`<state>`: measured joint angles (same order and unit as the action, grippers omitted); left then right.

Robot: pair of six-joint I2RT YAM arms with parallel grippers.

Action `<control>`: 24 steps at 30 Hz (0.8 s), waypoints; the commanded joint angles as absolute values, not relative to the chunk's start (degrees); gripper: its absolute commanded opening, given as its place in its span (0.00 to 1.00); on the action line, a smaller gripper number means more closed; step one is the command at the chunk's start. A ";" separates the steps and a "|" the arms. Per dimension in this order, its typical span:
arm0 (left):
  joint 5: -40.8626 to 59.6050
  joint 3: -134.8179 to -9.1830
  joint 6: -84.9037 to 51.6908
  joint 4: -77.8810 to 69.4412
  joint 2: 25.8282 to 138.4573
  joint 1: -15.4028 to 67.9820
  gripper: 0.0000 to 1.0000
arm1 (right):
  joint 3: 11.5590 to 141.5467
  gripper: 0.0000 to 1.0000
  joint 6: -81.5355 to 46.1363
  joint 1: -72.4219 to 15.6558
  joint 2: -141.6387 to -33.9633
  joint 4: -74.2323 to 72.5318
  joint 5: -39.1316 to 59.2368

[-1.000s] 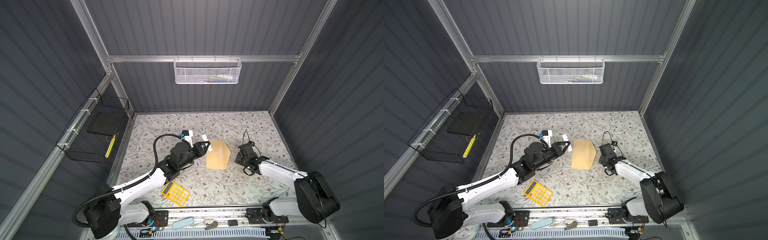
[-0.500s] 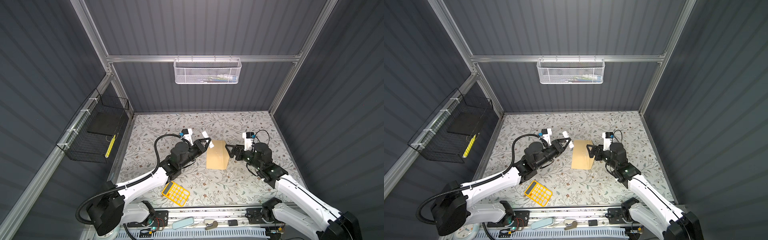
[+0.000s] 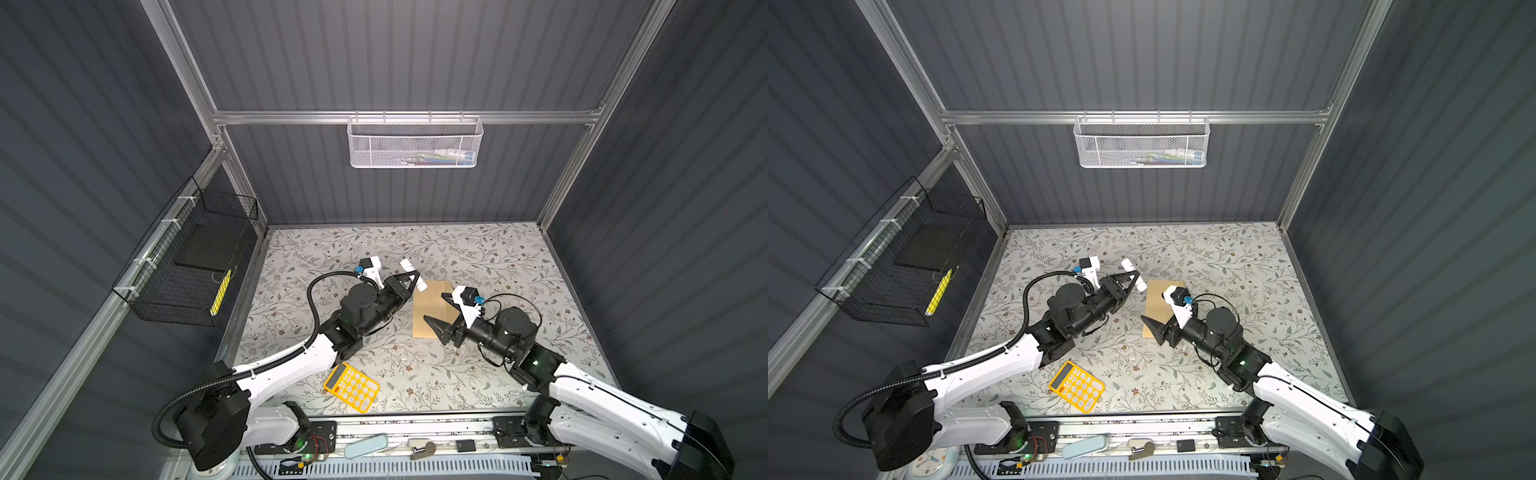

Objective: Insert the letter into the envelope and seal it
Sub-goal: 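Move the right gripper to the glue stick base and close on it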

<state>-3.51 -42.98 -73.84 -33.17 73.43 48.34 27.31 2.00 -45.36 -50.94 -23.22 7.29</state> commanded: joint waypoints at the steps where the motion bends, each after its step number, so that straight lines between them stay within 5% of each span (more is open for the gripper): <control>1: -4.13 -43.95 -74.95 -35.11 74.08 48.44 0.05 | 30.24 0.82 10.48 -46.88 -52.69 -25.57 2.15; 15: -3.65 -43.82 -75.52 -34.35 74.17 48.47 0.04 | 32.70 0.77 13.79 -47.20 -58.29 -28.79 -0.36; 24: -3.43 -43.61 -75.72 -33.57 73.92 48.48 0.03 | 34.76 0.63 15.39 -47.20 -62.43 -31.24 -1.18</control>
<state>-3.46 -42.98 -75.33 -33.23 73.89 48.34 32.88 14.66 -46.94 -61.69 -28.56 -0.34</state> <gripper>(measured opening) 0.266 0.636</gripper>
